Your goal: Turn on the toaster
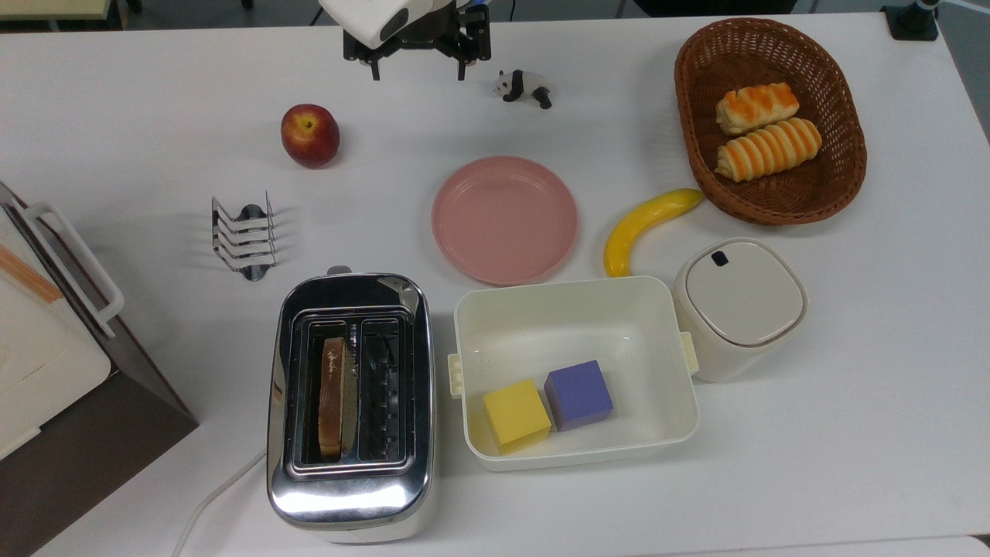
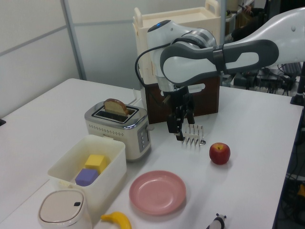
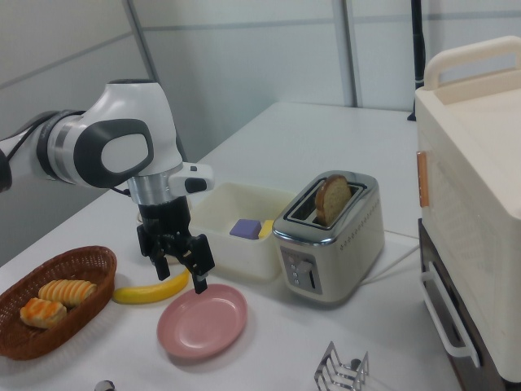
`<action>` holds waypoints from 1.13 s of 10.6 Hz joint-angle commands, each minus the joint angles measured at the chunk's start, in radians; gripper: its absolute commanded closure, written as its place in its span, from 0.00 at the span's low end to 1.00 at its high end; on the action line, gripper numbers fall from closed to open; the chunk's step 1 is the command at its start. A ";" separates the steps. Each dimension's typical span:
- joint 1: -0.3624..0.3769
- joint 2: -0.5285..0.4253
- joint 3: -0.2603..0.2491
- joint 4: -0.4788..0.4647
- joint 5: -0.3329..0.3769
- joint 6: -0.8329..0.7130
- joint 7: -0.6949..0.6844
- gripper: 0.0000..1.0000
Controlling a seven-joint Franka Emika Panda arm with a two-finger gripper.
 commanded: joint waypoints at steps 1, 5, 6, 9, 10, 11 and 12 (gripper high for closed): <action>0.000 -0.021 -0.002 -0.031 0.023 0.031 -0.026 0.00; 0.000 -0.012 0.000 -0.030 0.023 0.055 -0.026 0.01; -0.001 -0.009 0.000 -0.027 0.023 0.078 -0.031 0.16; -0.014 0.006 0.000 -0.017 0.026 0.159 -0.103 0.92; -0.024 0.025 -0.002 -0.014 0.026 0.220 -0.113 0.99; -0.038 0.048 -0.004 -0.011 0.025 0.303 -0.113 1.00; -0.055 0.084 -0.011 0.013 0.023 0.377 -0.115 1.00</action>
